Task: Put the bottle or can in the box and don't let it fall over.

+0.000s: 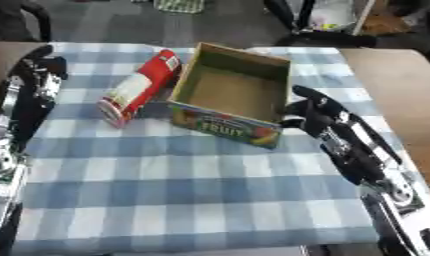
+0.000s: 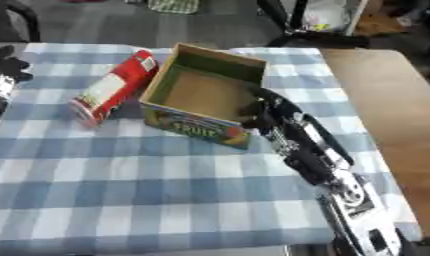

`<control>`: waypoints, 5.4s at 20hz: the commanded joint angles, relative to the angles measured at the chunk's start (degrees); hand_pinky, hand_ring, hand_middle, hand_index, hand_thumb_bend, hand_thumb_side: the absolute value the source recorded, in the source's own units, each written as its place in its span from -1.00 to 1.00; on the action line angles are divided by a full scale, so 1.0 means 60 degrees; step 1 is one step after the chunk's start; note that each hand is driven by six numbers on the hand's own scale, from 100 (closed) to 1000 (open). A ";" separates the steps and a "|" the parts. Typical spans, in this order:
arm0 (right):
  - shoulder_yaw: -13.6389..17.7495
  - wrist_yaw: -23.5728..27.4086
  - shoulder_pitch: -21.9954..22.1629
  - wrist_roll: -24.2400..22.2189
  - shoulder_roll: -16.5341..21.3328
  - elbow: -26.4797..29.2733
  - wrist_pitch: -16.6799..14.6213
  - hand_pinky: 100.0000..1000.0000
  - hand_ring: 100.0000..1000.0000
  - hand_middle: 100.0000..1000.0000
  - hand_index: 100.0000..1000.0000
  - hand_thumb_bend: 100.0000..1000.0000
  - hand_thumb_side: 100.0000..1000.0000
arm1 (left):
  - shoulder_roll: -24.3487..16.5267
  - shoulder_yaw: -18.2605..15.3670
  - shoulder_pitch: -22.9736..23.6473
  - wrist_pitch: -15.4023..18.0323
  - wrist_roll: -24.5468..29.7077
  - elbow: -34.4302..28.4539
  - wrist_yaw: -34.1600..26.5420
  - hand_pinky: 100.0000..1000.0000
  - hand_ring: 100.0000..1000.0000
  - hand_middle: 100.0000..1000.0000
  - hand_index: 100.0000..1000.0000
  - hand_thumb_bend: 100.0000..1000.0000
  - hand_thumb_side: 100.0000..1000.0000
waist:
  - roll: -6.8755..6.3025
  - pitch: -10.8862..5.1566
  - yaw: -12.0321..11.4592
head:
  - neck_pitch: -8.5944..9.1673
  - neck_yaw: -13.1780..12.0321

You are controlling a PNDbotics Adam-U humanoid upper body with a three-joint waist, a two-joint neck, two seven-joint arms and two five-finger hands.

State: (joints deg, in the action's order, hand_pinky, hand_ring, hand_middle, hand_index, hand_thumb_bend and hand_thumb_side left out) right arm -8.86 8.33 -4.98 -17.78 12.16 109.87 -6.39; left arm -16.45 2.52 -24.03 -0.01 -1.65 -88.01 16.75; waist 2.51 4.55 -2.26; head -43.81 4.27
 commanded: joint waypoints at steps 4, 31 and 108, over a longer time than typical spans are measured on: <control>0.0163 -0.0060 0.0011 0.0110 -0.0065 0.0318 -0.0017 0.56 0.69 0.36 0.87 -1.00 0.12 | -0.0290 0.0416 -0.0769 0.0153 -0.0528 0.1445 0.1498 0.69 0.40 0.37 0.84 -0.41 0.50 | -0.0009 -0.0183 0.0244 | -0.0051 -0.0059; 0.0077 -0.0156 0.0101 0.0049 -0.0212 0.0239 -0.0004 0.56 0.69 0.35 0.87 -1.00 0.14 | -0.0153 0.0890 -0.1961 0.0823 -0.0016 0.4803 0.1349 0.67 0.39 0.38 0.86 -0.28 0.44 | 0.0102 -0.0182 0.0643 | -0.0051 -0.0102; 0.0013 -0.0427 0.0292 0.0491 -0.0682 -0.1003 0.0731 0.56 0.66 0.28 0.84 -1.00 0.23 | 0.0418 0.1946 -0.3573 0.1521 0.0813 0.3235 0.2893 0.94 0.80 0.79 1.00 0.82 1.00 | 0.0098 -0.0363 0.1096 | -0.0051 0.0014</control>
State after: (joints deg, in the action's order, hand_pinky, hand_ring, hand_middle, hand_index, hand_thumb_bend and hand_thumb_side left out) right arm -8.87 5.83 -2.69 -14.84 7.76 103.29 -1.79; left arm -13.52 14.89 -44.50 8.63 3.07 -67.12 35.12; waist 2.93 4.23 4.23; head -44.06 4.19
